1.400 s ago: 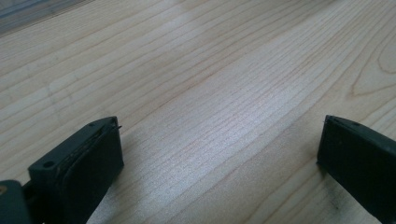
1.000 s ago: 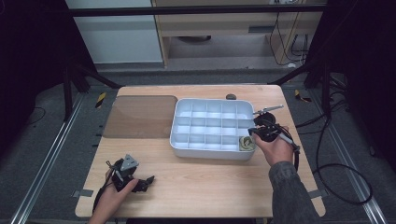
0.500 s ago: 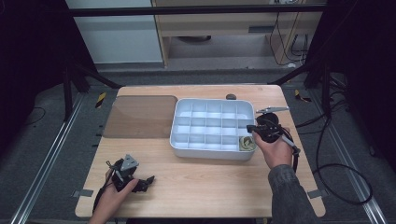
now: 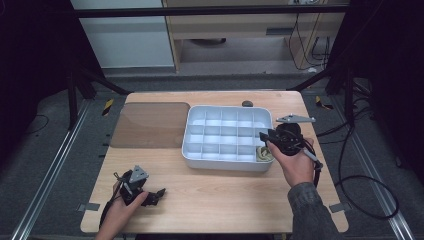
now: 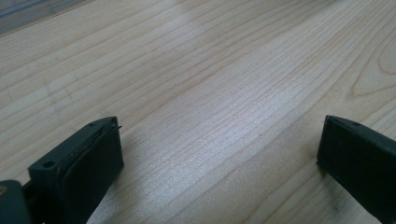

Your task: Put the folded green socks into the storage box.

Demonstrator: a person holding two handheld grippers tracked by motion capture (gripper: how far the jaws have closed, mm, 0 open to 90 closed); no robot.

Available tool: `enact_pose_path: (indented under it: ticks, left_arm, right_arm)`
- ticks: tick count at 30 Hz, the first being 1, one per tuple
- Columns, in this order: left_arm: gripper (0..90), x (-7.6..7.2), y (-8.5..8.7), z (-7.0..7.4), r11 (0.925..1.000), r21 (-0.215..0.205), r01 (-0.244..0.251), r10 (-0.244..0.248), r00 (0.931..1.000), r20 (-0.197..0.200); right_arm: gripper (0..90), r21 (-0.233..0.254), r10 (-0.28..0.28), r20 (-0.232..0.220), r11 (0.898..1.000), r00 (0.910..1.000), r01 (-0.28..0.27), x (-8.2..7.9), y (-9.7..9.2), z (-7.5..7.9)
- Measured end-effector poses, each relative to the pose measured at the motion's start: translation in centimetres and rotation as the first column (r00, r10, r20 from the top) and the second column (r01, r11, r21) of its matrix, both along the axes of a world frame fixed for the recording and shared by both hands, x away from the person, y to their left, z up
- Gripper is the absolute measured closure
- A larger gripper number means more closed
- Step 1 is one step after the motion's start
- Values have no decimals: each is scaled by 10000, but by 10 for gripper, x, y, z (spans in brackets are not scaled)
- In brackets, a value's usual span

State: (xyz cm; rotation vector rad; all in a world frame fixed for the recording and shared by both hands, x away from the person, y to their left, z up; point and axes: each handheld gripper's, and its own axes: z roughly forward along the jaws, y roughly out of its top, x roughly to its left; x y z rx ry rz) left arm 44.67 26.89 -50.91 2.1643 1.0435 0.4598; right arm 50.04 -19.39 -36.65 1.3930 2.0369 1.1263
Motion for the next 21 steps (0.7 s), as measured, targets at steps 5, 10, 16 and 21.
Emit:
enact_pose_path:
  ticks: [5,10,16,21]
  left_arm:
    - [0,-1,0,0,10000,-33,25,-25,10000,-6]
    - [0,-2,0,0,10000,-39,63,-63,10000,-10]
    - [0,-3,-1,0,10000,-34,66,-66,10000,-12]
    - [0,-3,-1,0,10000,-34,67,-67,10000,-14]
  right_arm:
    - [412,-102,45,254,9999,9997,-42,-7,7,1]
    - [242,-151,96,431,9998,9990,-89,-13,14,0]
    - [90,-269,169,700,9995,9974,-150,-22,20,3]
    - [74,-256,372,1059,9991,9937,-346,-31,19,3]
